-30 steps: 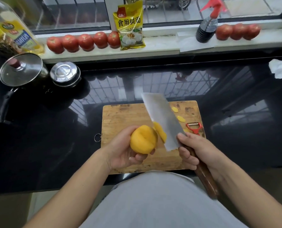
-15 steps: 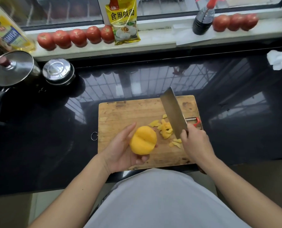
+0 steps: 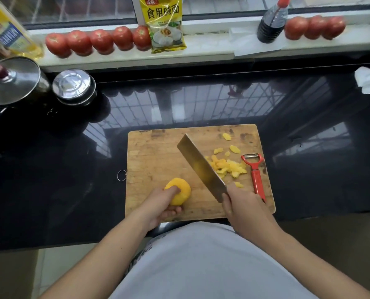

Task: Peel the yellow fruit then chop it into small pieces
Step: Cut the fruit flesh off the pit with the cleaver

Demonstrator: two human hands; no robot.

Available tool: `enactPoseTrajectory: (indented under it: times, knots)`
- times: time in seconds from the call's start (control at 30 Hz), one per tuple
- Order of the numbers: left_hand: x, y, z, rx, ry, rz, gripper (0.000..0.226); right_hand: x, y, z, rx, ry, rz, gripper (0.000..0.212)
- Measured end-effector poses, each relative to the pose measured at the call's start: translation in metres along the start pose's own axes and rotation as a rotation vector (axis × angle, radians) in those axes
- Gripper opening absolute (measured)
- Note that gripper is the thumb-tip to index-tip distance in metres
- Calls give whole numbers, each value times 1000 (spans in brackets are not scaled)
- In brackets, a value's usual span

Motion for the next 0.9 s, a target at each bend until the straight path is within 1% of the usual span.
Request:
enactPoseTrajectory:
  times: [0.07,0.13,0.2,0.23,0.27,0.37,0.5,0.9]
  knots:
    - [6,-10,1,-67,-46,166,28,9,-8,5,-72,-12,1,17]
    - [9,-15,4,-123,-70,345,27,13,-14,9,-152,34,15,18]
    - [10,-18,7,-146,-89,469,28,14,-20,13,-234,94,59,12]
    - [11,-18,9,-139,-99,494,28,15,-23,16,-270,108,92,9]
    - [11,-18,10,-126,-106,501,28,16,-27,19,-304,108,132,10]
    - [13,-18,12,-83,-132,493,27,18,-41,24,-404,122,243,23]
    - [15,-23,11,-46,-126,465,31,21,-46,27,-470,159,311,23]
    - [12,-26,10,14,-51,473,30,35,-39,28,-436,77,370,33]
Point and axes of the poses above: each hand's wrist, its own z-axis away from the middle knuckle, its own x-axis out of the palm, y = z × x, the point moved 10 cm from there along -z, towards the middle knuckle, and after that the axes turned 8 degrees about y, right-handed, at the moved point
